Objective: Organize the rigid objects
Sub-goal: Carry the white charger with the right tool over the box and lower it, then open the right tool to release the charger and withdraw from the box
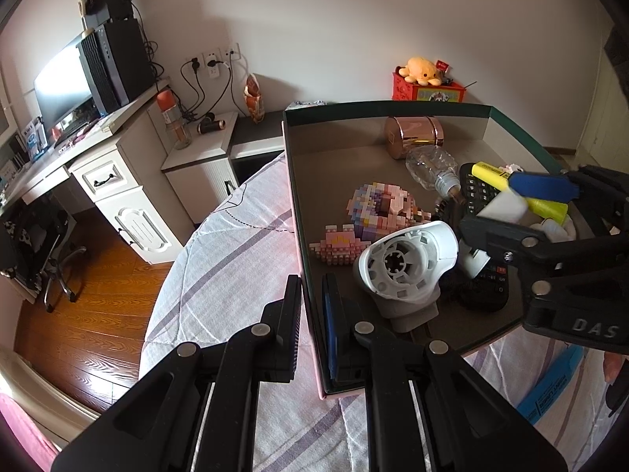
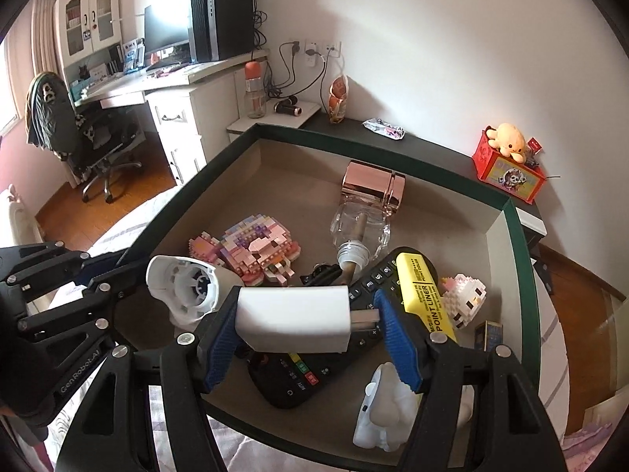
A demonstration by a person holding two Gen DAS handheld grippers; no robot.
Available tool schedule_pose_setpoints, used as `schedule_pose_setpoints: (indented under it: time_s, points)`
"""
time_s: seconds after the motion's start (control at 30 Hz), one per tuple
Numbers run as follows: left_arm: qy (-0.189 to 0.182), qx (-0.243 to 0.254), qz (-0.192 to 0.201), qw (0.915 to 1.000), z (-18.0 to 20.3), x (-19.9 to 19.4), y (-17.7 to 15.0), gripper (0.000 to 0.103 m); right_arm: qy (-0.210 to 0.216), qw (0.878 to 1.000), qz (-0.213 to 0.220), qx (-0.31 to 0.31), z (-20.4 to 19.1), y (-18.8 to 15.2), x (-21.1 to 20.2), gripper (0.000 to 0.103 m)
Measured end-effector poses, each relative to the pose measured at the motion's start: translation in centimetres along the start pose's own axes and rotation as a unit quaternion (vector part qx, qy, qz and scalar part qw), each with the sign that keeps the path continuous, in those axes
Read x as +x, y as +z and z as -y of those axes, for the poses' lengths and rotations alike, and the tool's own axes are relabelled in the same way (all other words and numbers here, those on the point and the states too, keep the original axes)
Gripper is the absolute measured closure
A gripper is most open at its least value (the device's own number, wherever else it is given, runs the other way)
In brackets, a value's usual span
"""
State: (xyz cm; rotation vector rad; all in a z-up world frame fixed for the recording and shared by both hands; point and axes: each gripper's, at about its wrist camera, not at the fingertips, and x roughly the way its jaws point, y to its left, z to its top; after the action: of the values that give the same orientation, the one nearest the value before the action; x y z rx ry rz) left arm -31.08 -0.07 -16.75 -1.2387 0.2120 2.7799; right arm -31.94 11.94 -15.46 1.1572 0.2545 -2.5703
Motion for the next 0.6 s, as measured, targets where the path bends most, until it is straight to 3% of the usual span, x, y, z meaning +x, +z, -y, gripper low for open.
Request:
schedule_pose_setpoints:
  time_s: [0.13,0.37,0.6]
  points:
    - [0.003,0.000,-0.002,1.0000,0.1,-0.1,0.0,0.093,0.000,1.000,0.022,0.004,0.1,0.2,-1.2,0.025]
    - [0.015,0.006,0.002,0.9999,0.2,-1.2,-0.3,0.093,-0.008,0.998,0.054,0.017,1.7,-0.3,-5.0,0.025]
    - [0.033,0.001,0.017,0.9993,0.5,-4.0,-1.6,0.088,-0.027,0.996,0.070,0.048,4.9,-3.5,-9.4,0.024]
